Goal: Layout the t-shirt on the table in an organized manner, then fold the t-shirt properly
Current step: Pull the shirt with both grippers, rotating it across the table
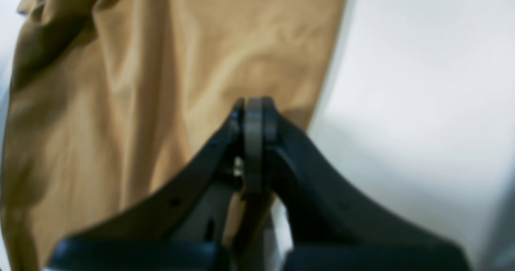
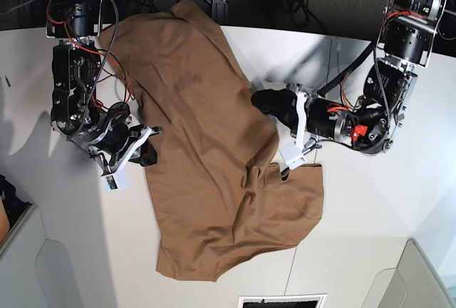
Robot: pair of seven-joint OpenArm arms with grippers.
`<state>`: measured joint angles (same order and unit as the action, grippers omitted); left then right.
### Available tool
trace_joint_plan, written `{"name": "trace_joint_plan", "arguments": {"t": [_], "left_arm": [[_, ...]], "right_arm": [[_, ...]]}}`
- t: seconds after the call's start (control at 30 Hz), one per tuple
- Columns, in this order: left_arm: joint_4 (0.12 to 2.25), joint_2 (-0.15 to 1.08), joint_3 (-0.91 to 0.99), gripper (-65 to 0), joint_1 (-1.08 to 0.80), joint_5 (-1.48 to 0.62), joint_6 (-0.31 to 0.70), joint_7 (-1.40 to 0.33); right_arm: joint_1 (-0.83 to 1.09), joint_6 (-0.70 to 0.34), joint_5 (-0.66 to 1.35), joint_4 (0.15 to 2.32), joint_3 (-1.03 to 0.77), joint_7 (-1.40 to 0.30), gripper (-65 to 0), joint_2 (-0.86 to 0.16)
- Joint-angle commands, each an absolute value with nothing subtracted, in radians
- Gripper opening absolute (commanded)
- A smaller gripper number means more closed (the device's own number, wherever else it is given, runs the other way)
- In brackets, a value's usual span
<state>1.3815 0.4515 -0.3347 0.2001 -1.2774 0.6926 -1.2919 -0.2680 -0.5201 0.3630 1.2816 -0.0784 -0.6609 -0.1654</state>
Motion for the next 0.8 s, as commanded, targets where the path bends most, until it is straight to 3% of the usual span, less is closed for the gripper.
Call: {"name": "trace_joint_plan", "arguments": {"t": [0.0, 0.3, 0.53, 0.77], "left_arm": [[1.398, 0.463, -0.326, -57.8, 0.205, -1.262, 0.698, -1.254], [1.385, 0.497, -0.326, -57.8, 0.138, -0.958, 0.698, -1.070], [1.398, 0.587, -0.266, -57.8, 0.155, -1.066, 0.698, -1.037], [1.596, 0.564, -0.167, -57.8, 0.104, -1.106, 0.698, -1.048]], "right_arm": [[-0.303, -0.524, 0.369, 1.272, -0.083, -0.636, -65.0, -0.171], [-0.332, -0.522, 0.348, 1.208, -0.083, -0.636, -65.0, -0.207], [-0.327, -0.523, 0.433, 1.224, -0.085, -0.642, -65.0, -0.283], [-0.247, -0.555, 0.583, 1.258, -0.105, -0.812, -65.0, -0.360]]}}
